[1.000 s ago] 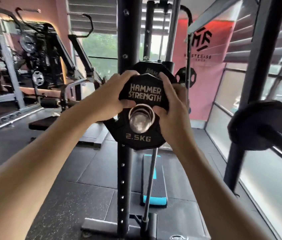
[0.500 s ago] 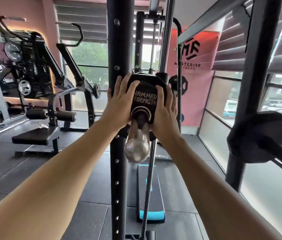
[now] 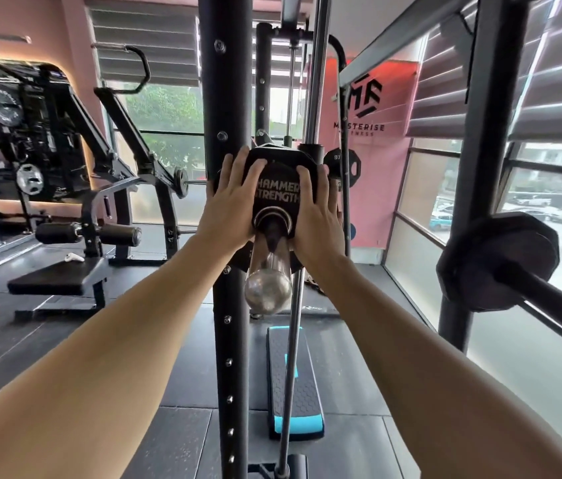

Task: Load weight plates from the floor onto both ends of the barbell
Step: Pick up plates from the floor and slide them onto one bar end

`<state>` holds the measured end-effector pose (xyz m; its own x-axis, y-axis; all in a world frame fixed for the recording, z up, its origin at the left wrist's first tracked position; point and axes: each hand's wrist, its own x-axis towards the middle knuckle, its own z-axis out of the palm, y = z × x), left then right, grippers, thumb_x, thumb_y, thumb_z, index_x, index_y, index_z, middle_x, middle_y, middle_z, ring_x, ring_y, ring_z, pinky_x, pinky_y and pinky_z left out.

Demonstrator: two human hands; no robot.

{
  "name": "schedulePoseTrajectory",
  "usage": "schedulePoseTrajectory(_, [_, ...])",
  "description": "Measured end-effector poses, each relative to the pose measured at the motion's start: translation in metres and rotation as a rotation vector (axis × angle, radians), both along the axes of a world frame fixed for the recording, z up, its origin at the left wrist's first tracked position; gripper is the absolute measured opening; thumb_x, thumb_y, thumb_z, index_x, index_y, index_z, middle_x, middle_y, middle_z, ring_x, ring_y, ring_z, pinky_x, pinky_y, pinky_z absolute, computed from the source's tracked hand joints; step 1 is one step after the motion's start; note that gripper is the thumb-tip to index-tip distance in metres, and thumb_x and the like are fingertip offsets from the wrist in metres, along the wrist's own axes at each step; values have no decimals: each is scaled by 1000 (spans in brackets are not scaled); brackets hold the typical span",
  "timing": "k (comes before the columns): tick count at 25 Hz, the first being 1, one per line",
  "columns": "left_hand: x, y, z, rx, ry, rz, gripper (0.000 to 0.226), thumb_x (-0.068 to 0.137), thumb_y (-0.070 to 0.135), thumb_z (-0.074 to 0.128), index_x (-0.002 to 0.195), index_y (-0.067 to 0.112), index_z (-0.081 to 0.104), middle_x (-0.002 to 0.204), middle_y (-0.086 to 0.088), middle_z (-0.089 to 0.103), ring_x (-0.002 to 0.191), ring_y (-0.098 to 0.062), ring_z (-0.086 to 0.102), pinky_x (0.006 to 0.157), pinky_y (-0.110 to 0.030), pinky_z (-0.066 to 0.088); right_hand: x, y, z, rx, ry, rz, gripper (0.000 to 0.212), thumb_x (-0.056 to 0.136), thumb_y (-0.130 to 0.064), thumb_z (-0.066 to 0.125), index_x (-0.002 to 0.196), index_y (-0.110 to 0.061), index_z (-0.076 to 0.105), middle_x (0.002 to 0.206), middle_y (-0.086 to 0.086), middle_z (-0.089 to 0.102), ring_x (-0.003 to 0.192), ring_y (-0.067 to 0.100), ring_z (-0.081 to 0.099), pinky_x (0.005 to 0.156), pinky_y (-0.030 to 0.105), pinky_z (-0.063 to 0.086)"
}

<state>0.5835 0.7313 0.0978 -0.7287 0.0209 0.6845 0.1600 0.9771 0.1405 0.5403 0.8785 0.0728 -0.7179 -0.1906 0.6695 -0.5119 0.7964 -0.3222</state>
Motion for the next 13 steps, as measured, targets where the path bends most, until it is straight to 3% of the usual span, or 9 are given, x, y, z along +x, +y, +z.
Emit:
schedulePoseTrajectory(3, [8, -2, 15, -62, -99, 39, 95, 82, 13, 78, 158, 18, 20, 168, -10, 4, 154, -37, 7, 119, -63, 20, 10, 11, 11, 36, -43, 34, 109, 78, -12, 80, 159, -30, 8, 168, 5, 1, 154, 32, 6, 110, 64, 36])
schedulePoseTrajectory(5, [16, 0, 26, -99, -136, 70, 81, 91, 9, 66, 158, 16, 20, 166, -15, 10, 151, -40, 18, 117, -61, 26, 22, 21, 15, -6, -44, 71, 98, 80, -12, 74, 158, -27, 16, 165, 5, 16, 152, 29, 16, 105, 63, 41])
schedulePoseTrajectory(8, [34, 16, 36, -91, -153, 122, 61, 102, 20, 51, 156, 10, 23, 159, -18, 29, 141, -40, 37, 112, -55, 33, 40, 39, 17, -90, 14, 76, 81, 85, -17, 68, 155, -20, 28, 154, 3, 36, 144, 24, 33, 100, 55, 47])
schedulePoseTrajectory(10, [48, 34, 47, -127, -156, 89, 56, 104, 30, 46, 155, 13, 28, 154, -14, 40, 133, -40, 47, 106, -54, 40, 48, 58, 22, -109, 41, 41, 71, 92, -24, 65, 153, -16, 32, 152, 3, 41, 144, 23, 32, 106, 51, 44])
schedulePoseTrajectory(13, [65, 70, 68, -213, -153, 13, 57, 103, 39, 46, 155, 19, 31, 156, -8, 41, 137, -35, 46, 109, -53, 40, 57, 97, 35, -133, 83, 18, 60, 98, -28, 58, 152, -13, 35, 149, 6, 46, 145, 25, 31, 111, 47, 40])
